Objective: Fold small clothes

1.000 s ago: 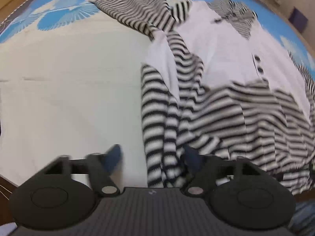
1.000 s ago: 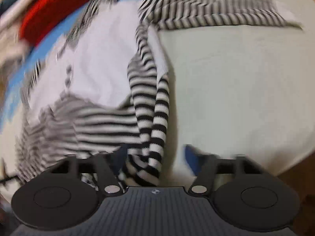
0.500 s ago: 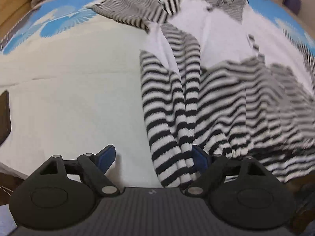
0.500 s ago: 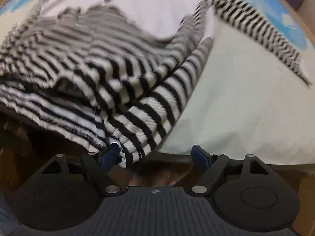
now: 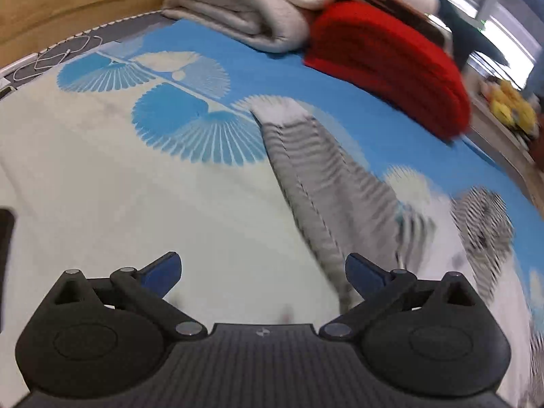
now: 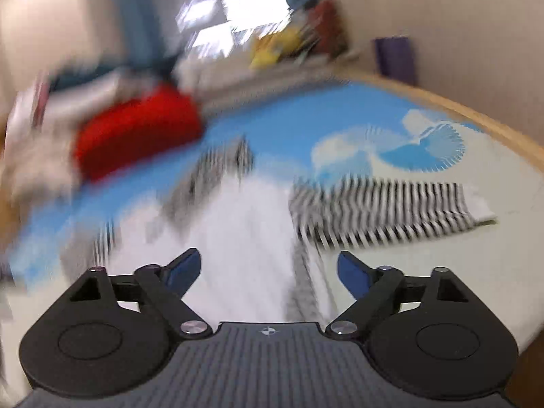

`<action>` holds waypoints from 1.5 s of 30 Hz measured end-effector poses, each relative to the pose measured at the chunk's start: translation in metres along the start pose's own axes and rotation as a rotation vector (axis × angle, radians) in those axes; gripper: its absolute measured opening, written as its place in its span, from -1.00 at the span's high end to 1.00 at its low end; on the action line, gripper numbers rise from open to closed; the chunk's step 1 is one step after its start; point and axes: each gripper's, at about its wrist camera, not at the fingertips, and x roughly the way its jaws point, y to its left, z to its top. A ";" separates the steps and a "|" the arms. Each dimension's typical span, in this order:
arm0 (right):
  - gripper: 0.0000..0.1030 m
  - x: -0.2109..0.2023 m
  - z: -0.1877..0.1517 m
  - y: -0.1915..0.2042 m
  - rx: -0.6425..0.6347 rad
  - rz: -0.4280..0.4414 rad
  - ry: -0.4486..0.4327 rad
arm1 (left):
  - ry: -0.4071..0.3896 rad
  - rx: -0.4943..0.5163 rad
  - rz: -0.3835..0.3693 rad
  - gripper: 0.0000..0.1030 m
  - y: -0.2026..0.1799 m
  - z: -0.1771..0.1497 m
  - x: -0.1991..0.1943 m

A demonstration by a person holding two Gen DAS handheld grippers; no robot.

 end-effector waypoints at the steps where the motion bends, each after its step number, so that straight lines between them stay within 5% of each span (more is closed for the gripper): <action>1: -0.74 0.016 0.003 0.000 0.054 -0.009 -0.027 | 0.000 -0.014 0.005 -0.99 -0.004 0.011 0.018; 4: -0.74 0.054 0.002 -0.003 0.117 -0.026 -0.039 | -0.002 -0.053 -0.009 -0.99 -0.013 0.035 0.064; 8: -0.73 0.100 -0.011 0.000 0.047 -0.094 0.096 | 0.035 -0.092 -0.035 -0.99 -0.019 0.059 0.123; 14: -0.73 0.133 -0.024 0.020 -0.078 -0.147 0.098 | -0.001 -0.176 -0.061 -0.99 -0.027 0.067 0.176; 15: -0.73 0.136 -0.025 0.022 -0.091 -0.155 0.100 | -0.004 -0.144 -0.058 -0.74 -0.032 0.069 0.178; 16: -0.73 0.140 -0.025 0.025 -0.092 -0.154 0.105 | -0.010 -0.121 -0.061 0.47 -0.036 0.071 0.178; 17: -0.73 0.142 -0.025 0.026 -0.085 -0.146 0.111 | 0.006 -0.124 -0.077 0.94 -0.035 0.075 0.179; 19: -0.73 0.148 -0.024 0.028 -0.071 -0.132 0.125 | 0.063 -0.232 -0.062 0.91 -0.018 0.084 0.178; 24: -0.73 0.143 -0.024 0.041 -0.105 -0.101 0.103 | 0.025 -0.493 0.150 0.92 0.067 0.090 0.148; 26: -0.73 0.136 -0.025 0.044 -0.134 -0.101 0.074 | 0.073 -0.651 0.128 0.91 0.109 0.080 0.147; 29: -0.73 0.132 -0.024 0.041 -0.128 -0.126 0.063 | 0.106 -0.695 -0.002 0.75 0.139 0.072 0.152; 34: -0.73 0.137 -0.024 0.022 0.026 -0.125 0.125 | 0.026 -0.770 -0.154 -0.64 0.152 0.067 0.152; 38: -0.73 0.146 -0.029 0.012 0.088 -0.151 0.172 | -0.007 -0.770 -0.171 -0.66 0.147 0.070 0.163; 39: -0.73 0.149 -0.029 0.010 0.100 -0.161 0.178 | -0.015 -0.748 -0.170 -0.52 0.142 0.073 0.166; 40: -0.73 0.151 -0.030 0.008 0.114 -0.168 0.185 | -0.016 -0.717 -0.176 0.26 0.136 0.076 0.168; 41: -0.73 0.153 -0.031 0.007 0.131 -0.173 0.196 | -0.003 -0.693 -0.170 0.80 0.133 0.081 0.172; 42: -0.73 0.156 -0.031 0.005 0.146 -0.173 0.205 | 0.014 -0.688 -0.147 0.93 0.129 0.083 0.173; 45: -0.72 0.159 -0.032 0.002 0.200 -0.154 0.236 | -0.021 -0.668 -0.091 0.94 0.105 0.096 0.150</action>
